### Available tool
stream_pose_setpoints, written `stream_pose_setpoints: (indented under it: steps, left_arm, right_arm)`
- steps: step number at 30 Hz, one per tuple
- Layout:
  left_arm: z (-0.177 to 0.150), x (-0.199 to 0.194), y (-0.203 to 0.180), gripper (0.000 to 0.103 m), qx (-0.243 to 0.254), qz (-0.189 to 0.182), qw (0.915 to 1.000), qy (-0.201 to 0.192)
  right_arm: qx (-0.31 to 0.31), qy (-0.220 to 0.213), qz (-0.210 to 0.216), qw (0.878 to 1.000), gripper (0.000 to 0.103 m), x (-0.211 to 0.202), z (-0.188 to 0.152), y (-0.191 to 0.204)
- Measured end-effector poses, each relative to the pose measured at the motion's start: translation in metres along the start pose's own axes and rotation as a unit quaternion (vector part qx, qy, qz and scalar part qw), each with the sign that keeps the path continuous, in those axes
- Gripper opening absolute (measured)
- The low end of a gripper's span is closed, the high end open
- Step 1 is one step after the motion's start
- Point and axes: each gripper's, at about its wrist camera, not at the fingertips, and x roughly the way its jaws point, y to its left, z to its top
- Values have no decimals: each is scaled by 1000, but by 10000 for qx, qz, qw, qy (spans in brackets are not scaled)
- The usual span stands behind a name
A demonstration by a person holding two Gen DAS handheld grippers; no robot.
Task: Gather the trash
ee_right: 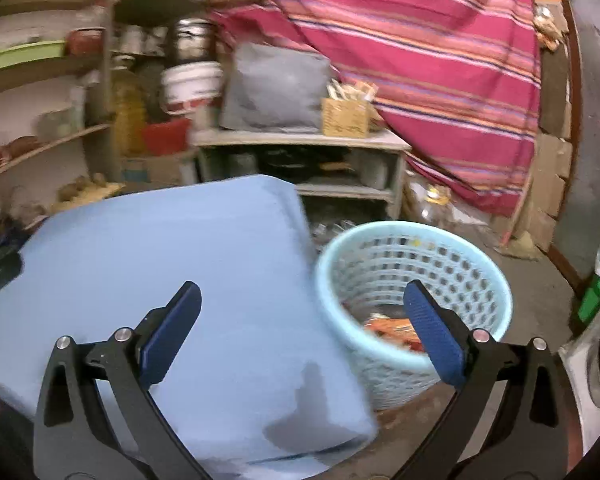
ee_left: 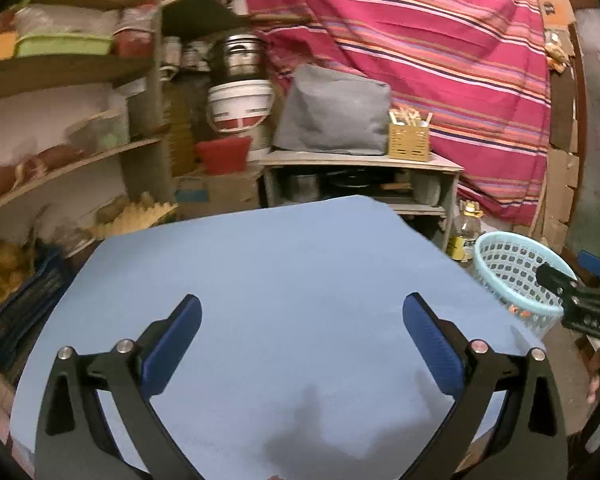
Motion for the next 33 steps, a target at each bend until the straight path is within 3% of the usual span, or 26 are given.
stream_pose_setpoints:
  steps: [5, 9, 17, 27, 33]
  left_arm:
    - [-29, -25, 27, 98, -290, 161, 9995, 3]
    - [-53, -47, 39, 98, -291, 421, 9985, -179]
    - [-91, -63, 62, 99, -397, 806, 9959, -83]
    - [-106, -62, 76, 99, -632, 1036, 9925, -121]
    - [-105, -60, 73, 99, -632, 898, 9939, -119]
  right_arm:
    - [-275, -309, 327, 9986, 99, -31, -24, 47]
    - [-79, -175, 613, 9979, 99, -37, -41, 65]
    - [-31, -179, 758, 9970, 99, -39, -68, 99]
    - [-342, -521, 721, 9955, 99, -47, -78, 129]
    - [-300, -535, 627, 9961, 99, -48, -81, 125]
